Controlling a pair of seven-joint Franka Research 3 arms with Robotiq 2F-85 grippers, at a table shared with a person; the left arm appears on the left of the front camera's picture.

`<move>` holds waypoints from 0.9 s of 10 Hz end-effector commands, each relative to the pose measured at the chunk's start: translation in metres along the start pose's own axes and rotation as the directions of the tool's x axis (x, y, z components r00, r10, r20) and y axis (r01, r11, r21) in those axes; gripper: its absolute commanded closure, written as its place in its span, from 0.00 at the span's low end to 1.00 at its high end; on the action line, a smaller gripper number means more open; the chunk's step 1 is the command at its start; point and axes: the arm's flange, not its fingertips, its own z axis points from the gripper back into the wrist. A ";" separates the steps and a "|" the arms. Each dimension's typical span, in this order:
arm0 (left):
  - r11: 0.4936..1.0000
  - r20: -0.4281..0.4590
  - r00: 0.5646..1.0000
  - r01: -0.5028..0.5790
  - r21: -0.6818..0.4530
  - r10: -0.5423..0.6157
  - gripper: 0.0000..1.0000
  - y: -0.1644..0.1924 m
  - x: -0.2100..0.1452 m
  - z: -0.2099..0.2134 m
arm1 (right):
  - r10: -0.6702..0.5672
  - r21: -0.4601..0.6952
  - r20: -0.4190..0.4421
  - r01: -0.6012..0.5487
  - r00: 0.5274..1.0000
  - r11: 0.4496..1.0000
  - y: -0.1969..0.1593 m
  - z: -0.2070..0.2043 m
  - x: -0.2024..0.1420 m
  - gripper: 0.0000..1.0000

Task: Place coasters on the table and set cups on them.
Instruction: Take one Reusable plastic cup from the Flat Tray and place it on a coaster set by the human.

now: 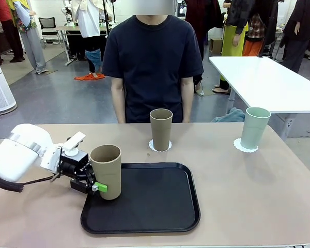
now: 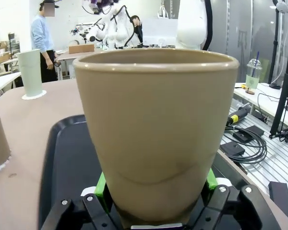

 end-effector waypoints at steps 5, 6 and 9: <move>0.976 -0.016 0.999 -0.036 0.217 0.040 1.00 -0.027 0.182 0.102 | -0.014 0.014 0.008 0.014 1.000 1.000 0.003 -0.001 -0.001 0.00; 0.975 -0.014 0.999 -0.048 0.217 0.052 1.00 -0.030 0.192 0.108 | -0.014 0.014 0.008 0.014 1.000 1.000 0.003 -0.001 -0.001 0.00; 0.974 -0.022 0.999 -0.021 0.227 0.026 1.00 -0.029 0.196 0.111 | -0.014 0.014 0.008 0.014 1.000 1.000 0.003 -0.001 -0.001 0.00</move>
